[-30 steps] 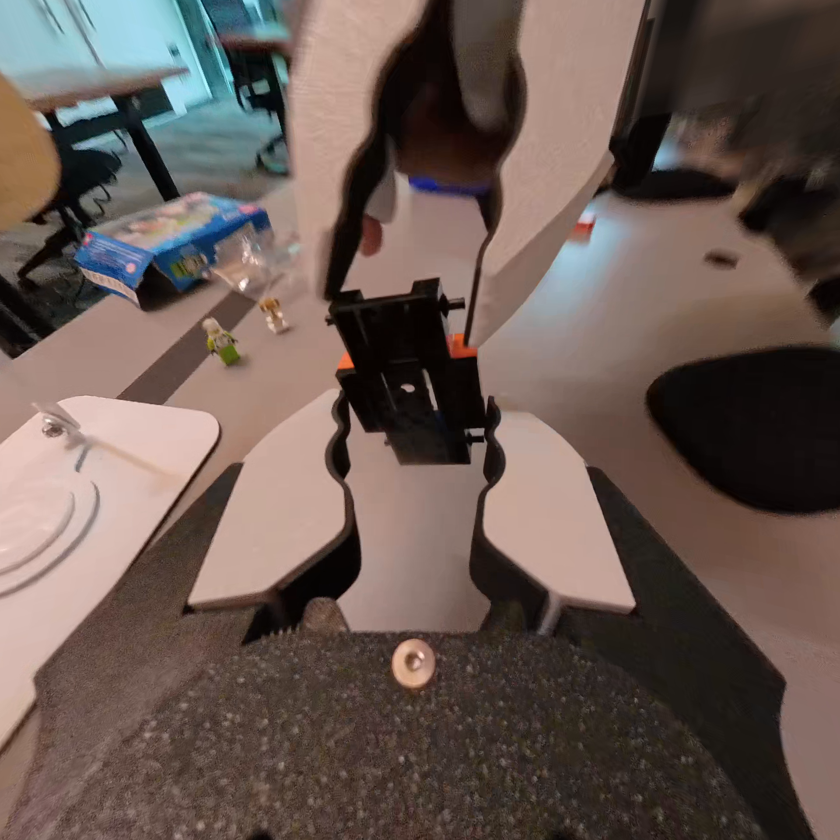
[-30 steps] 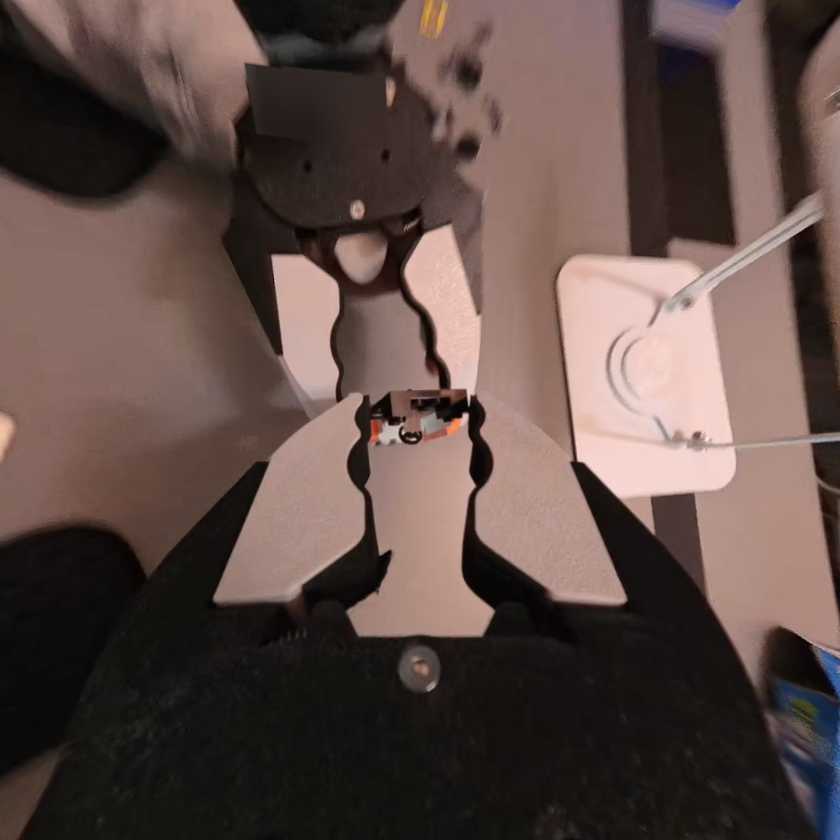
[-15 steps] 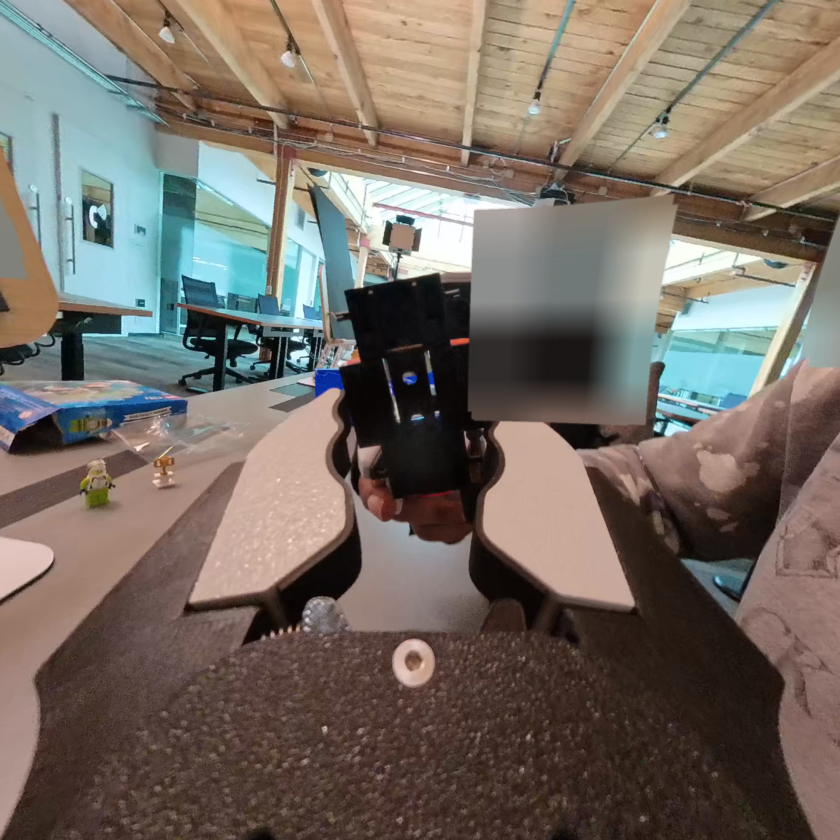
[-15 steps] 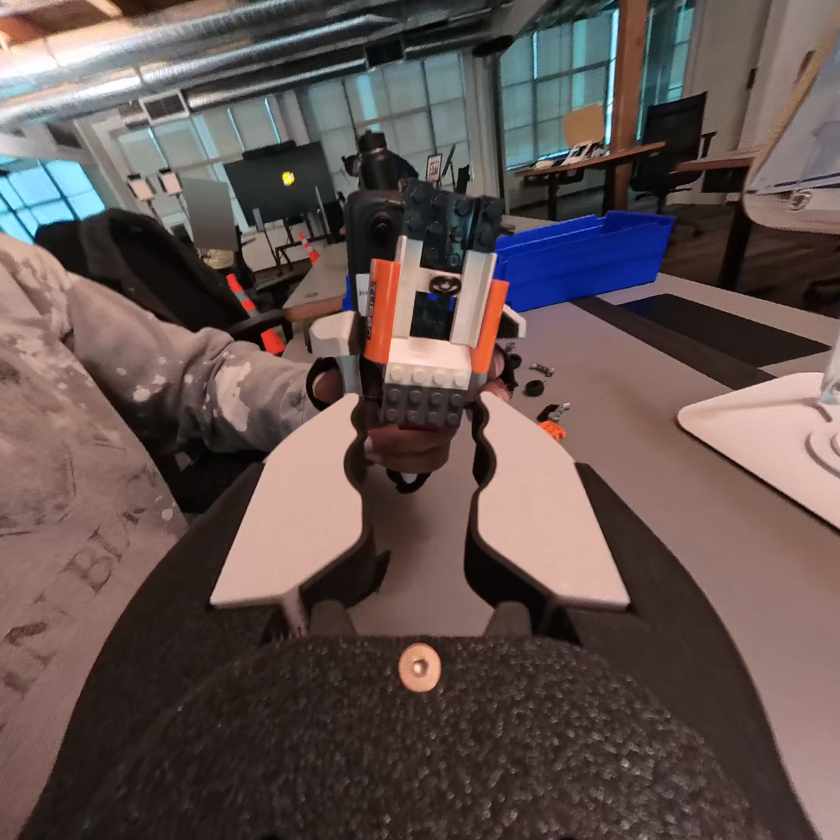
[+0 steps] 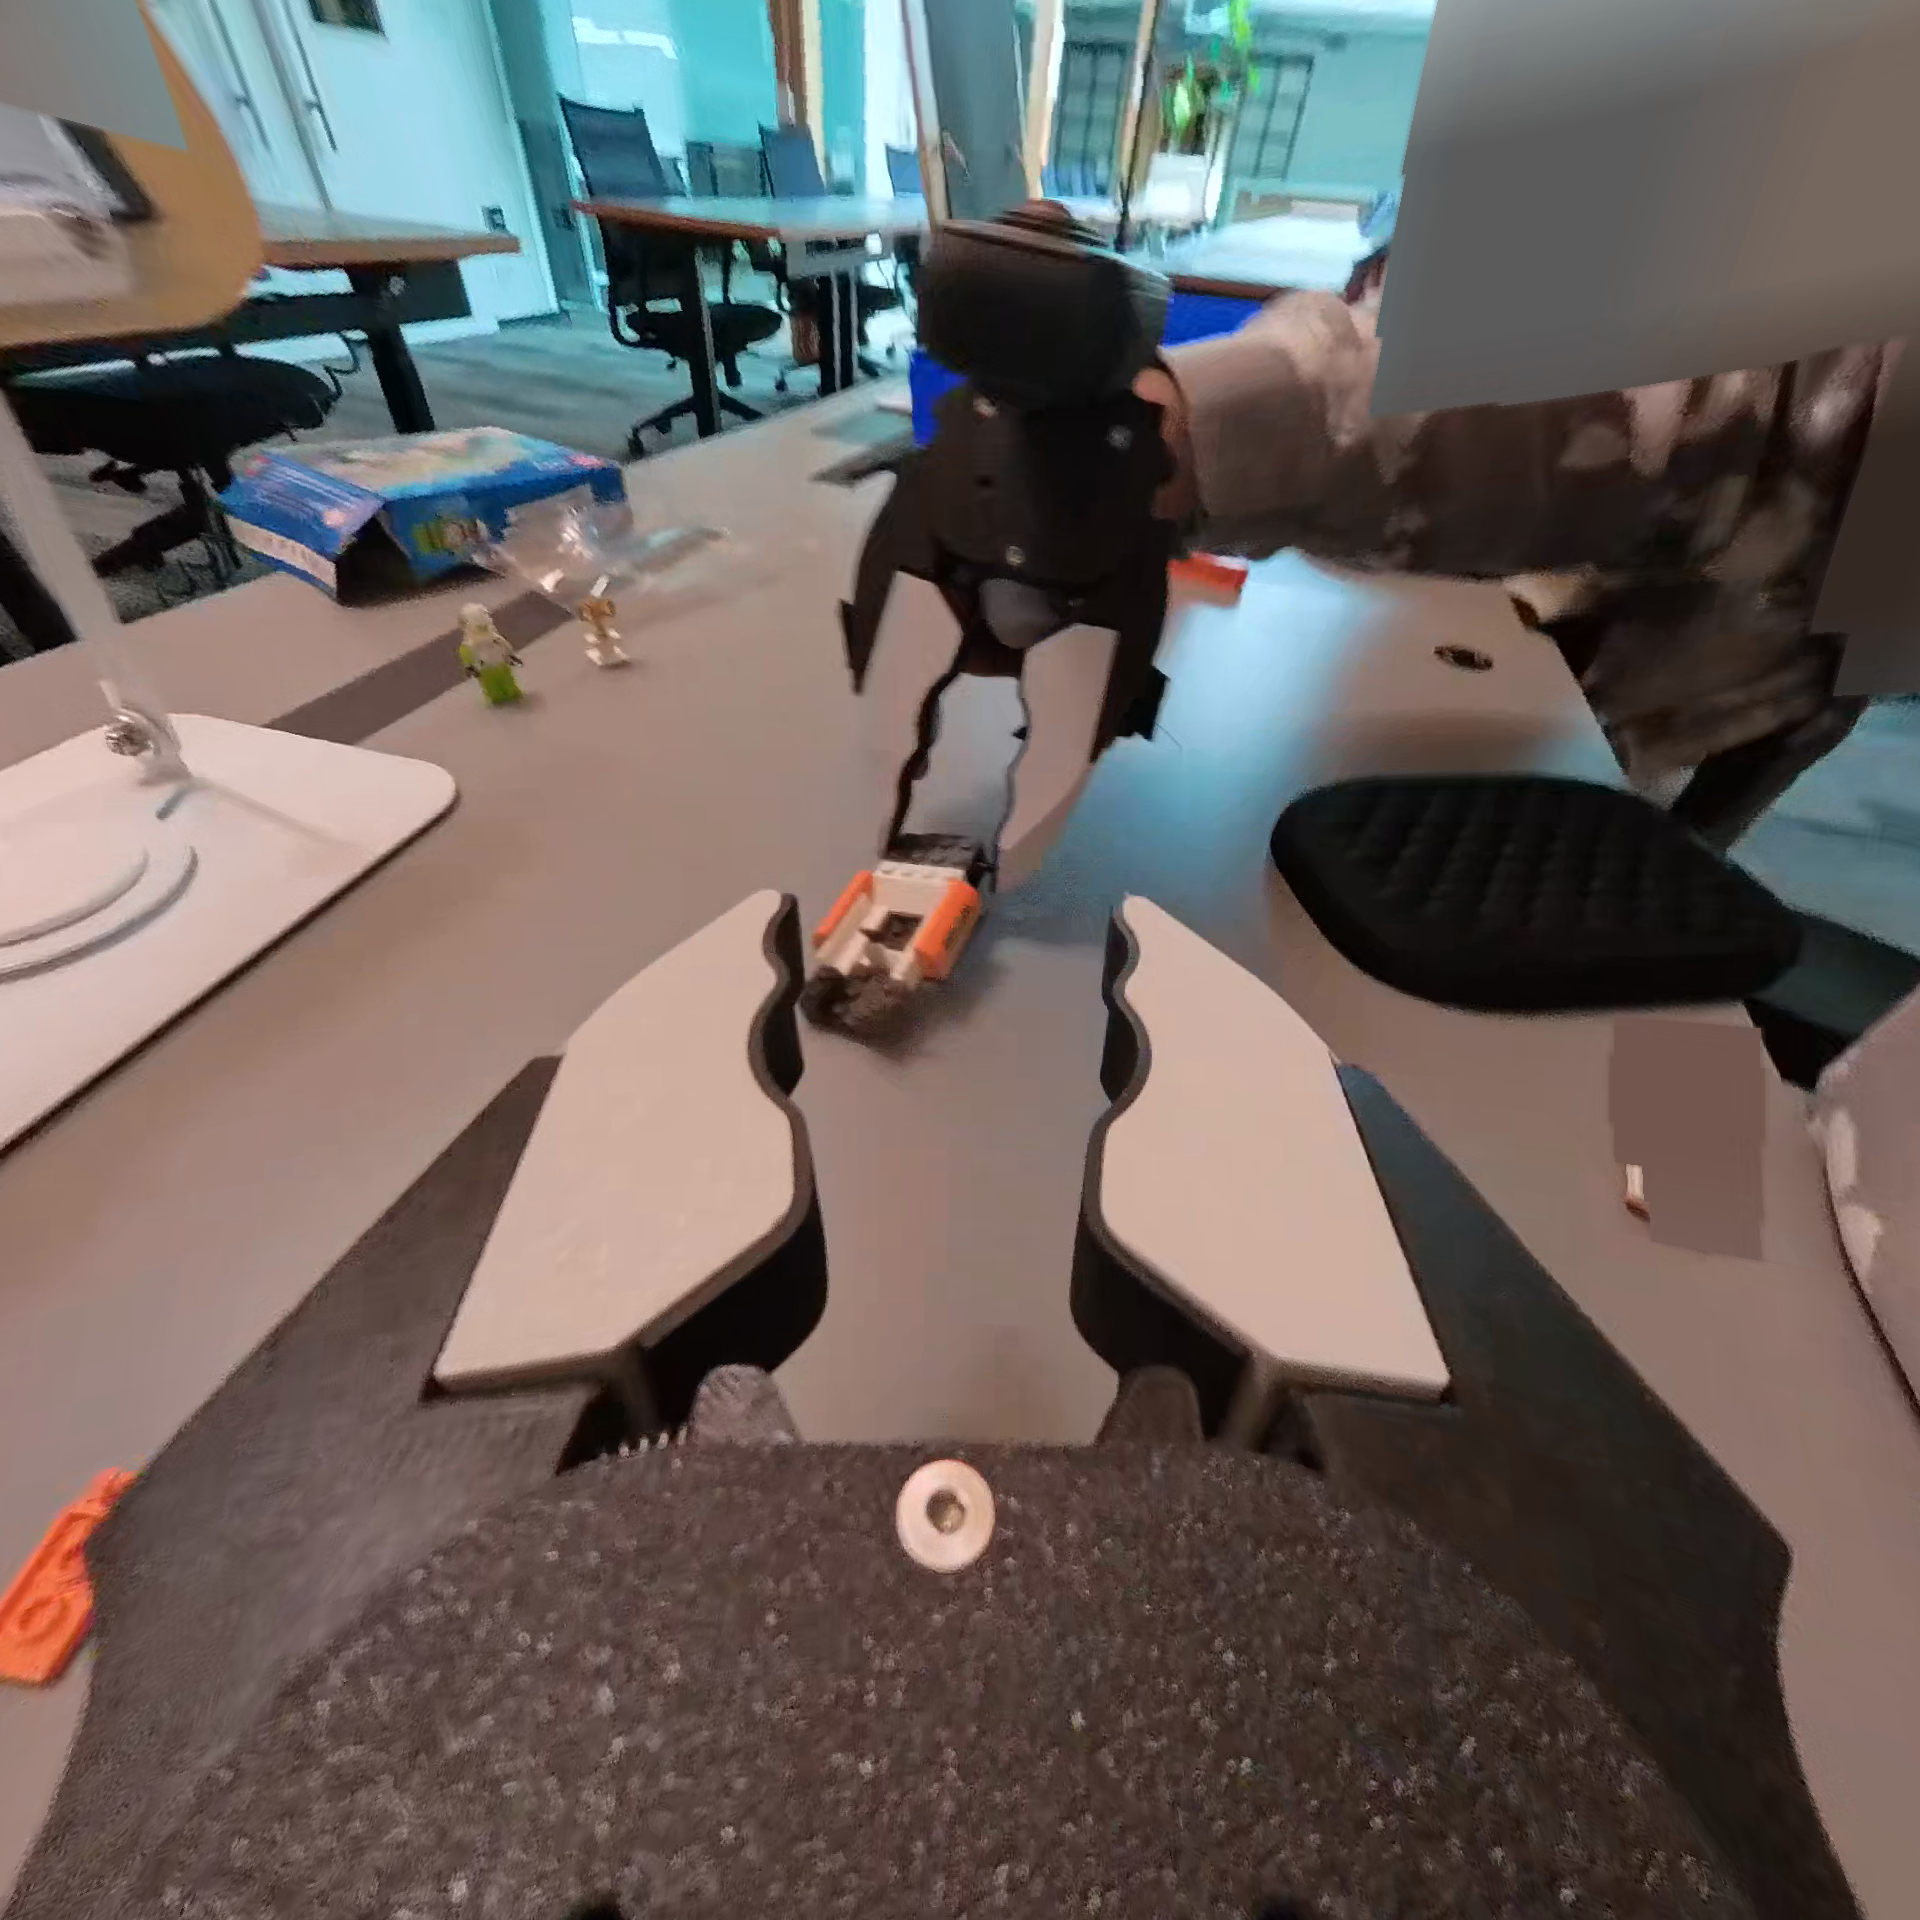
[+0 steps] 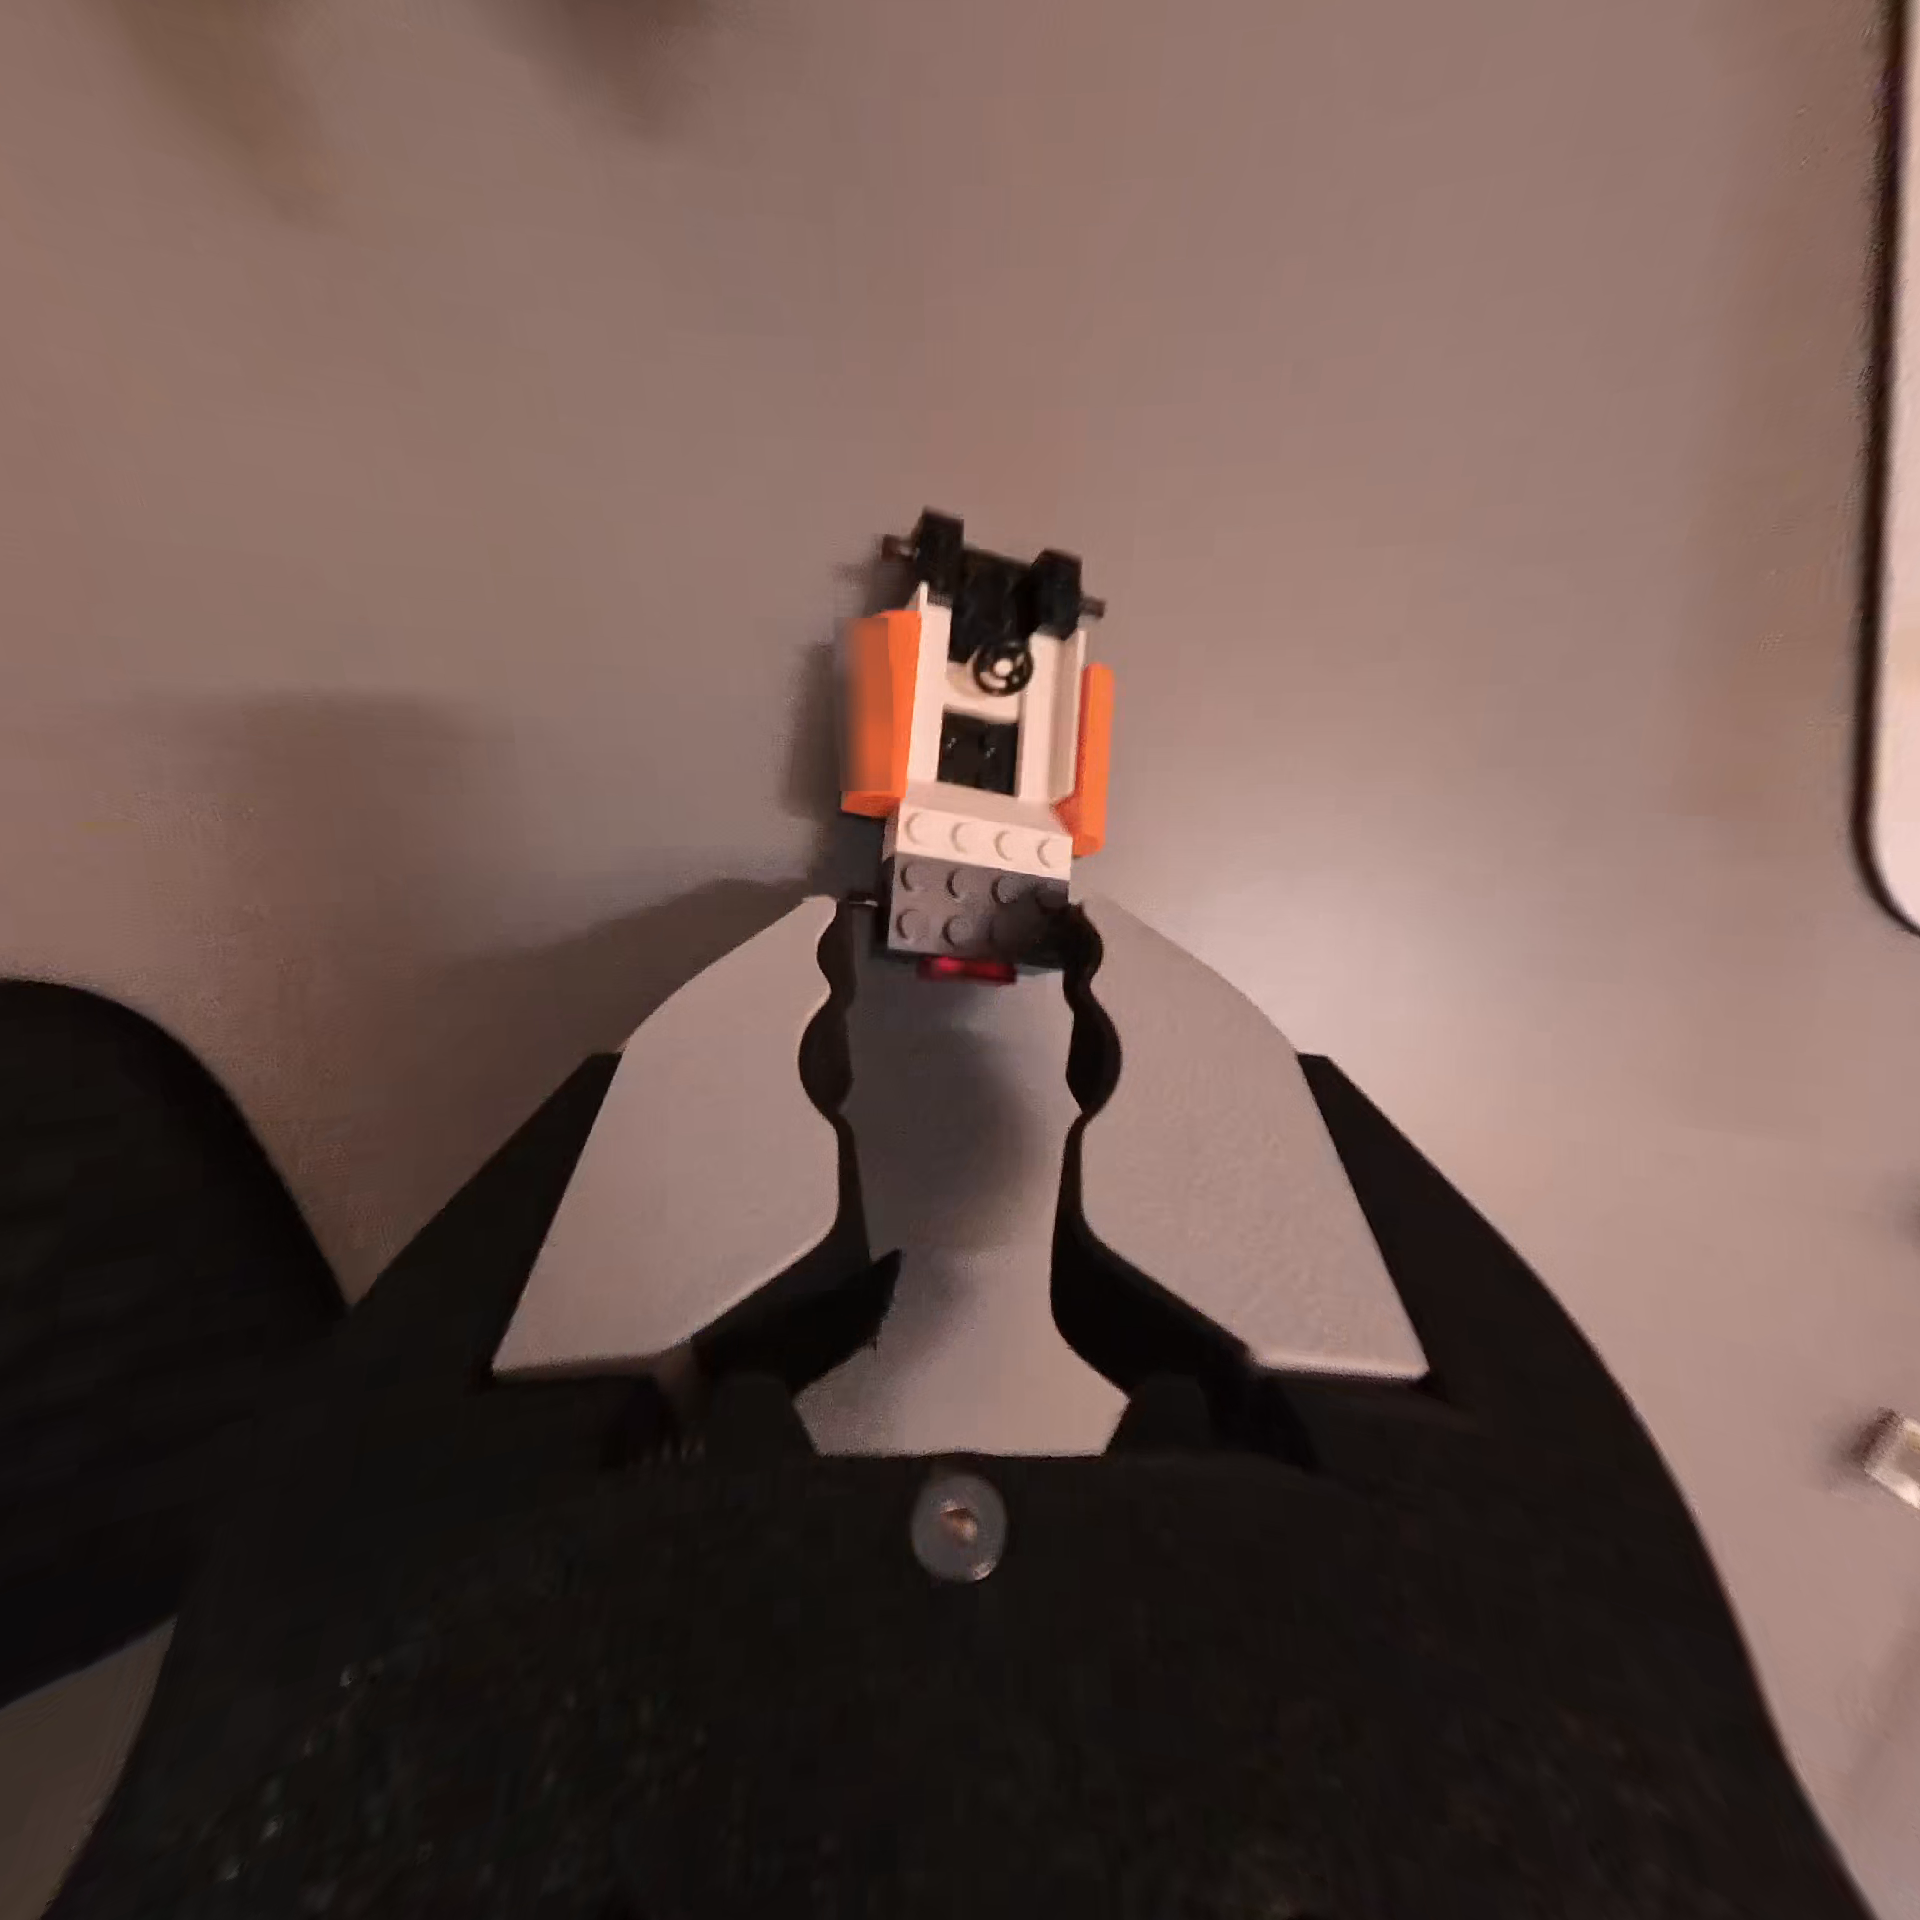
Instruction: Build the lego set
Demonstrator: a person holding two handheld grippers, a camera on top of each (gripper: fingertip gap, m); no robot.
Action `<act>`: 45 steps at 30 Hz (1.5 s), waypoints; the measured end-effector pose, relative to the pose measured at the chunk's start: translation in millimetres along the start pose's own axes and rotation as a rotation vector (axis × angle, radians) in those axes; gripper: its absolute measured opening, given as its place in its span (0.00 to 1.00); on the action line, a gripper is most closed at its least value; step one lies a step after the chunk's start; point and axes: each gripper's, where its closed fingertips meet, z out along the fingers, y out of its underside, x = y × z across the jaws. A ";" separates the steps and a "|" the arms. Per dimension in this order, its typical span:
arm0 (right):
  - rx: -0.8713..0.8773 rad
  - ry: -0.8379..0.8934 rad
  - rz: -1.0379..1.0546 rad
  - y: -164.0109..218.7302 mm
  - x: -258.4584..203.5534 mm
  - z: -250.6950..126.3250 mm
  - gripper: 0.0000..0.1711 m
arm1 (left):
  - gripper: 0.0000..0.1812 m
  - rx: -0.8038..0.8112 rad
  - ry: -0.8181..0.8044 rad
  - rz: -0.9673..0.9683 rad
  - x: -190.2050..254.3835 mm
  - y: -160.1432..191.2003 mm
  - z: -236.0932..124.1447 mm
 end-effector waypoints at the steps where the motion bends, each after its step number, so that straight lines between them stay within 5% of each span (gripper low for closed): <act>1: -0.018 0.003 -0.012 2.1 1.2 5.3 0.23 | 0.30 -0.029 0.010 0.024 6.7 4.3 1.1; 11: 0.003 0.139 0.001 2.3 1.4 -8.4 0.30 | 0.28 -0.231 0.190 0.231 80.0 35.5 17.3; 15: 0.083 0.099 0.037 -9.1 -76.5 -29.0 0.29 | 0.26 -0.247 0.183 0.250 84.5 42.9 16.9; 21: 0.122 0.021 0.189 -20.1 -215.0 -11.5 0.29 | 0.22 -0.250 0.134 0.231 75.1 46.0 19.8; 29: 0.070 0.211 0.174 -28.8 -232.0 4.5 0.23 | 0.22 -0.241 0.159 0.256 87.8 45.6 19.9; 31: 0.078 0.198 0.155 -32.1 -231.4 7.0 0.12 | 0.22 -0.238 0.184 0.276 96.1 45.9 18.9; 36: 0.206 0.033 0.263 -38.8 -220.8 -2.5 0.10 | 0.22 -0.197 0.291 0.344 126.4 43.9 8.8; 45: 0.445 -0.562 0.417 -69.8 -185.4 -35.0 0.10 | 0.17 -0.106 0.333 0.629 153.5 33.7 7.1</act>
